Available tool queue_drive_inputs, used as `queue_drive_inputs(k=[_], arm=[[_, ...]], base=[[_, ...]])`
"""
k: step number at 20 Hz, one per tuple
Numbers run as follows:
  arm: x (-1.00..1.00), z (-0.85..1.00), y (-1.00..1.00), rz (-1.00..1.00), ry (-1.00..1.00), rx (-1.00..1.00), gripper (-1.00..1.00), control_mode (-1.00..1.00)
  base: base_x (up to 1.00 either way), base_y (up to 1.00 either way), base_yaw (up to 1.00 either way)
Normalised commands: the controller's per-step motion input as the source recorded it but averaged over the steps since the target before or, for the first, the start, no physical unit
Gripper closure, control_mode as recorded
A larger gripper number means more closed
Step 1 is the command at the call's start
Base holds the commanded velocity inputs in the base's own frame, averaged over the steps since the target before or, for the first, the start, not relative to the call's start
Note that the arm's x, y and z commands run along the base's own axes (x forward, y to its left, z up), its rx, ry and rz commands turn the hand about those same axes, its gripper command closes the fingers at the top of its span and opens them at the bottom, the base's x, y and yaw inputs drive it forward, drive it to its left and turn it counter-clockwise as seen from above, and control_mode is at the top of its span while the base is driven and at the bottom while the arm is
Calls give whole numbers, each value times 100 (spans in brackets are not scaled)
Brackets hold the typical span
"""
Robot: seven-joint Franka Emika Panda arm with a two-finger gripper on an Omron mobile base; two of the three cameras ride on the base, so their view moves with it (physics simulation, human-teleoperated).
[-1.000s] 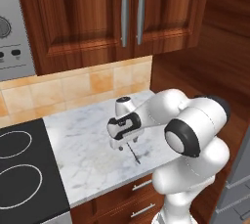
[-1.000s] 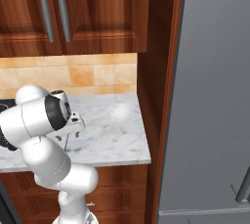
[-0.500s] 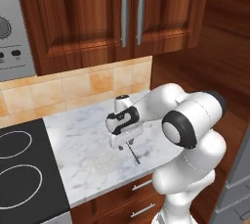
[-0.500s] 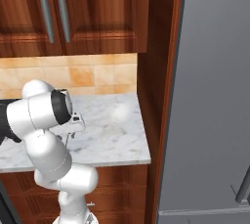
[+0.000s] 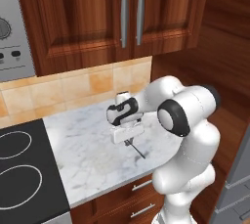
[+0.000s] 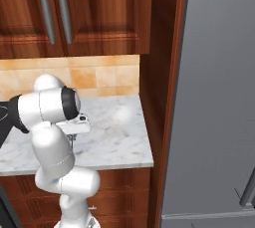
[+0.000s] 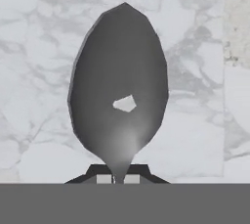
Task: Take the fork and place it on the left side of the plate. Then take the spoon and place it on the right side of the plate. Make sure they're directly next to the plate.
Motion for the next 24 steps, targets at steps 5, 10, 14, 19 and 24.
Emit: queue_drive_inputs(k=[5, 10, 14, 19, 24], arm=[[-21, -57, 0, 0, 11, 0, 100, -100], [-43, -6, 0, 0, 2, 0, 100, -100], [-47, 8, 0, 0, 0, 0, 100, -100], [-37, 26, 0, 0, 0, 5, 100, -100], [-25, 43, 0, 0, 8, 2, 100, -100]], base=[[0, 0, 0], [0, 0, 0], [0, 0, 0], [0, 0, 0], [0, 0, 0]])
